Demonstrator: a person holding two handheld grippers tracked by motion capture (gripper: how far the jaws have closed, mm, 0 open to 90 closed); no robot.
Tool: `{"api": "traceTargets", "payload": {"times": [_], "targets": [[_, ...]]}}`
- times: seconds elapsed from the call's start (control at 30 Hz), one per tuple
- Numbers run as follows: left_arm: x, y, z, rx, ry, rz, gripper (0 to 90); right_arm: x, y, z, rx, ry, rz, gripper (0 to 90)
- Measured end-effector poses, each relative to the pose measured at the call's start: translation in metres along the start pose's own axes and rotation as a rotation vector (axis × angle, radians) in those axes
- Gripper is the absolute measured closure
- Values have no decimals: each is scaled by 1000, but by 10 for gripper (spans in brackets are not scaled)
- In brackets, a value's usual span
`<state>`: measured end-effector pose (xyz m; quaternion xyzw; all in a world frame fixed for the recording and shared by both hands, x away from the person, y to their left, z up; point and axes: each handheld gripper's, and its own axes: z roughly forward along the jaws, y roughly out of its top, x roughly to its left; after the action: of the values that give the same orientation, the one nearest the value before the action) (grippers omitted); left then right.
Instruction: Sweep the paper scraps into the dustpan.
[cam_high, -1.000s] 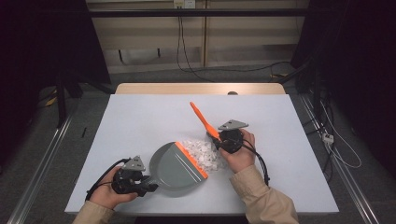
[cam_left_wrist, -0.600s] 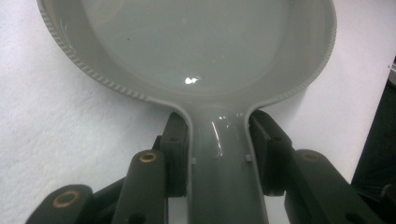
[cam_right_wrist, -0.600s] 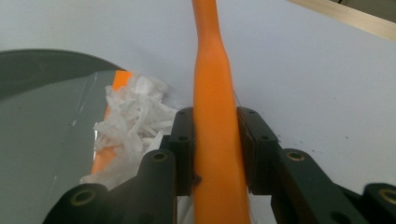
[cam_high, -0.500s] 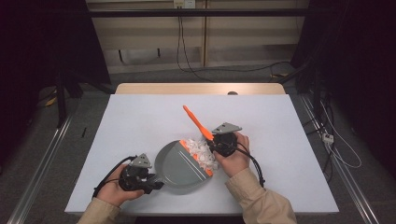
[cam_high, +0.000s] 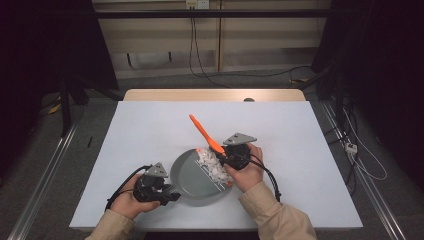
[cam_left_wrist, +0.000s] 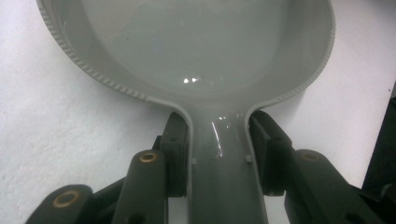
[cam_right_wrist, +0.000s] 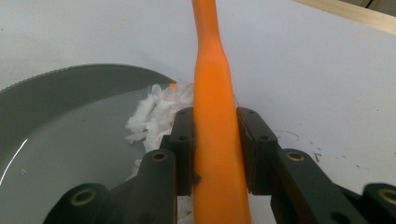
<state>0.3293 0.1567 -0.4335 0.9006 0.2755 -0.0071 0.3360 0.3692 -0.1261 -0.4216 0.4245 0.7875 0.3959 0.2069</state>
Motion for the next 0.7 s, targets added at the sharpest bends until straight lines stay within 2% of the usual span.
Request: {"api": "traceTargets", "payload": {"times": [0.1, 0.13, 0.17, 0.37, 0.53, 0.6, 0.7], "targets": [[0, 2, 2, -2, 2, 0, 623, 3, 0, 1, -9, 24, 1, 705], [-1, 2, 3, -10, 0, -12, 623, 6, 0, 1, -8, 14, -8, 706], [-1, 2, 3, -4, 2, -5, 623, 7, 1, 1, -6, 14, -19, 705], [-1, 4, 5, -9, 3, -19, 624, 14, 2, 2, -11, 42, -22, 706], [-1, 5, 5, -9, 6, -25, 625, 19, 3, 2, -18, 41, -46, 706], [-1, 5, 5, -11, 4, -26, 625, 21, 4, 0, -42, 59, -38, 707], [-1, 4, 5, -15, 5, -29, 625, 28, 7, -1, -50, 115, -40, 712]]}}
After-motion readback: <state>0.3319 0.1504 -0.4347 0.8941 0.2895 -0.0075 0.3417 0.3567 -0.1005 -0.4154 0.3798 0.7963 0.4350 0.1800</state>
